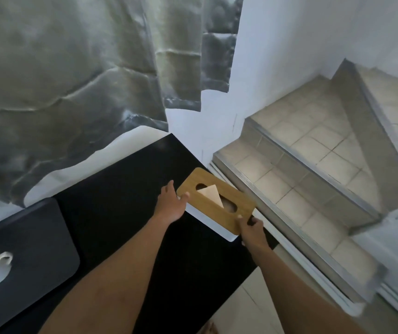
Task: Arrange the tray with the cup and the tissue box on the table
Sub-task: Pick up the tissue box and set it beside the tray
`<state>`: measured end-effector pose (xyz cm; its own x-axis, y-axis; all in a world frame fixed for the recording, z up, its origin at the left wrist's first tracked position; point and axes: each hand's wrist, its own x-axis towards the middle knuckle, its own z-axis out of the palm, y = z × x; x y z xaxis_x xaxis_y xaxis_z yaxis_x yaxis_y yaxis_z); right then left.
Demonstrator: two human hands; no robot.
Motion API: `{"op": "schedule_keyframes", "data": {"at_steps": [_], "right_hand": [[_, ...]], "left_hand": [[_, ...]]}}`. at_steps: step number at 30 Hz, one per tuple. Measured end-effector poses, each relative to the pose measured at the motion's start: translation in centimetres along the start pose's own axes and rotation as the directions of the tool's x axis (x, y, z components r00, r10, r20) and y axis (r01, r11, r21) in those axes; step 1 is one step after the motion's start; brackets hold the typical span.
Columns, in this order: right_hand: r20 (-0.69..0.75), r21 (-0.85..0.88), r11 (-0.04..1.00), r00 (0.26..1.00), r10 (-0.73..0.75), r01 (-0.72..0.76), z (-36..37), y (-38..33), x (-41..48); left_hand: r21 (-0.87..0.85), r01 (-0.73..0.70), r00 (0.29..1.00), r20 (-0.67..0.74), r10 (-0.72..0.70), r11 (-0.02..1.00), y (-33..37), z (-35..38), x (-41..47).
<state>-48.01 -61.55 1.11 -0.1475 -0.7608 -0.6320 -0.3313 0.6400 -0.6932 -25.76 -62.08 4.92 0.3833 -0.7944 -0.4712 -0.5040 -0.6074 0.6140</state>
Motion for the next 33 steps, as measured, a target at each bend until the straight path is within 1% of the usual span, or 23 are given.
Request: {"op": "schedule_keyframes", "data": {"at_steps": [4, 9, 13, 18, 25, 28, 33], "right_hand": [[0.047, 0.043, 0.998, 0.998, 0.049, -0.051, 0.7, 0.1, 0.5], [0.031, 0.067, 0.996, 0.998, 0.062, -0.064, 1.6, -0.1, 1.3], [-0.039, 0.034, 0.998, 0.998, 0.045, -0.044, 2.2, -1.0, 1.9], [-0.017, -0.030, 0.999, 0.999, -0.032, 0.032, 3.9, -3.7, 2.4], [0.108, -0.117, 0.985, 0.987, -0.116, 0.128, 9.2, -8.8, 2.8], [0.175, -0.142, 0.976, 0.974, -0.141, 0.167, 12.1, -11.1, 3.1], [0.290, -0.177, 0.957, 0.942, -0.171, 0.228, 16.2, -13.9, 3.0]], "left_hand": [[-0.125, 0.022, 0.999, 0.035, -0.018, 0.992, 0.4, 0.5, 1.5], [-0.177, 0.067, 0.995, 0.088, -0.052, 0.982, 0.2, 1.0, 2.7], [-0.187, 0.055, 0.997, 0.072, -0.042, 0.981, 0.0, 0.7, 2.9], [-0.229, 0.096, 0.995, 0.017, -0.094, 0.969, -1.1, -1.5, 3.2], [-0.305, 0.161, 0.975, -0.098, -0.199, 0.939, -4.5, -6.4, 4.3], [-0.324, 0.169, 0.961, -0.157, -0.229, 0.931, -6.2, -8.5, 4.5], [-0.401, 0.182, 0.930, -0.227, -0.290, 0.898, -9.1, -11.2, 4.3]]}}
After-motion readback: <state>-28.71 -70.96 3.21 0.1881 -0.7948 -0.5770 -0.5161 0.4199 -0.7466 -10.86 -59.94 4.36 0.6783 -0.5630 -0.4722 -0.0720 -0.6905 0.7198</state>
